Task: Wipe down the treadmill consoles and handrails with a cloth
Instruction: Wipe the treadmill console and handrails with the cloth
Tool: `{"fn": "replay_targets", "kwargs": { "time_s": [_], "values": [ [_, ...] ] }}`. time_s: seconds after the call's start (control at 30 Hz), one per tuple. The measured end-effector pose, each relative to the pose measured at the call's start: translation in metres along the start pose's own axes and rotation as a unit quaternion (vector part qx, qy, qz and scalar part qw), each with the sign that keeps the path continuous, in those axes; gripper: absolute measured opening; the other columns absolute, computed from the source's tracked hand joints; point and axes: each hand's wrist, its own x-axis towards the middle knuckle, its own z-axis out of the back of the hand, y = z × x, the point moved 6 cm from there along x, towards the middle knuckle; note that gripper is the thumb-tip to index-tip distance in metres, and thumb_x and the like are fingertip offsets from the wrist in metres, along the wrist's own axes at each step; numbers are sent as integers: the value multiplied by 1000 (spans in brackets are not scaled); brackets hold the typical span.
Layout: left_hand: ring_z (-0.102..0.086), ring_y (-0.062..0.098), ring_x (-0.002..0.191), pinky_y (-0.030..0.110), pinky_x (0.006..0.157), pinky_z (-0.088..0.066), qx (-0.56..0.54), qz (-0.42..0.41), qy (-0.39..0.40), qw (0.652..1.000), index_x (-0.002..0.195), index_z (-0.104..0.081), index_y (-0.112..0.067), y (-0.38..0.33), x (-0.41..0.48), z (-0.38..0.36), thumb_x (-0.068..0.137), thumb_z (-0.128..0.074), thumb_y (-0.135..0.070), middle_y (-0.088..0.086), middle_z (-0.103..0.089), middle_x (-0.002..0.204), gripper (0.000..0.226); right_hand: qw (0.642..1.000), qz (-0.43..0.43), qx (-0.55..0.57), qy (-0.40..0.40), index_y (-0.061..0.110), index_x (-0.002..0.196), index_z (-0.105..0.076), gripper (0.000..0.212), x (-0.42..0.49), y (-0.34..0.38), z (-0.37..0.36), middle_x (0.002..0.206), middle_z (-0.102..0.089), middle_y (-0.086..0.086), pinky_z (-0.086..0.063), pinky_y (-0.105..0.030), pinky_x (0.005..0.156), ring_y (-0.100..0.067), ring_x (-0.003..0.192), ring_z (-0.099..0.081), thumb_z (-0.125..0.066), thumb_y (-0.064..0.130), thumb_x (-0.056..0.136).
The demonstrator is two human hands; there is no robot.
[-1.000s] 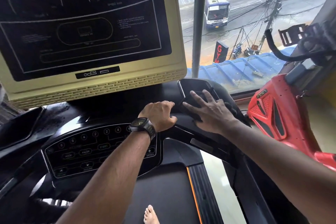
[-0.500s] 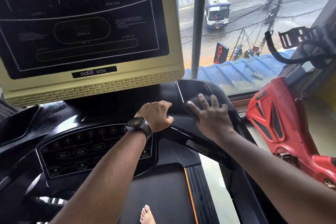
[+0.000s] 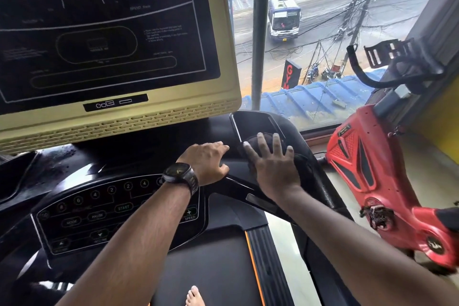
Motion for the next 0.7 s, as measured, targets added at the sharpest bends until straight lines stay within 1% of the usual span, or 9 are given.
{"fn": "replay_targets", "kwargs": {
  "time_s": [0.1, 0.17, 0.23, 0.33, 0.4, 0.5, 0.6, 0.63, 0.7],
  "values": [
    [-34, 14, 146, 37, 114, -33, 8, -2, 12, 1000, 155, -33, -26, -2, 0, 0, 95, -44, -41, -2, -30, 163, 63, 999, 17, 50, 10, 44, 156, -26, 58, 26, -28, 11, 165, -29, -5, -42, -58, 101, -43, 147, -29, -38, 57, 101],
    [-30, 13, 148, 38, 114, -30, 3, 2, 24, 1000, 156, -29, -27, -2, 1, -1, 96, -44, -41, -3, -24, 165, 64, 989, -71, 120, 57, 45, 157, -20, 59, 32, -49, 13, 168, -21, -4, -41, -57, 104, -42, 148, -24, -35, 60, 101],
    [-26, 12, 149, 38, 115, -28, -4, 9, 35, 999, 158, -25, -27, -1, 2, 1, 96, -45, -40, -4, -20, 166, 66, 984, -140, 102, 49, 42, 158, -21, 61, 20, -42, 10, 168, -20, -9, -42, -60, 102, -47, 146, -26, -38, 56, 102],
    [-24, 11, 150, 38, 116, -27, -1, 10, 45, 999, 159, -23, -26, -2, 5, 1, 96, -46, -41, -4, -19, 166, 68, 995, -98, 12, 21, 37, 159, -24, 66, -4, -5, 4, 167, -20, -16, -38, -67, 102, -53, 145, -25, -48, 43, 98],
    [-23, 11, 151, 38, 117, -27, 0, 10, 52, 999, 159, -23, -26, -1, 7, 1, 96, -47, -42, -4, -18, 167, 69, 999, -35, 12, 18, 40, 160, -17, 64, 4, -7, 2, 168, -15, -11, -36, -65, 104, -50, 149, -19, -42, 45, 101],
    [-24, 13, 150, 39, 118, -28, -4, 12, 67, 998, 158, -25, -25, -1, 12, 0, 95, -49, -43, -3, -18, 167, 70, 994, -55, 87, 29, 44, 157, -19, 58, 29, -47, 13, 166, -24, -5, -43, -59, 100, -43, 144, -31, -37, 53, 103],
    [-24, 16, 151, 40, 119, -30, -35, 17, 62, 997, 158, -24, -22, -7, 19, 1, 94, -52, -46, 2, -17, 167, 74, 971, -191, 142, 9, 41, 156, -23, 60, 22, -73, 12, 161, -32, -11, -48, -57, 93, -42, 131, -45, -45, 48, 101],
    [-21, 15, 152, 41, 119, -29, -35, 12, 61, 997, 159, -21, -21, -13, 22, 0, 94, -52, -47, 3, -14, 167, 77, 968, -218, 122, -1, 39, 156, -26, 61, 15, -68, 10, 160, -33, -13, -49, -57, 92, -44, 130, -45, -47, 47, 99],
    [-13, 15, 153, 44, 121, -24, -15, -2, 55, 998, 160, -15, -19, -23, 28, -4, 94, -54, -51, 4, -9, 168, 83, 980, -192, 56, 8, 38, 154, -33, 61, 4, -41, 6, 159, -33, -16, -48, -60, 91, -50, 132, -43, -50, 49, 97]
  ]
}}
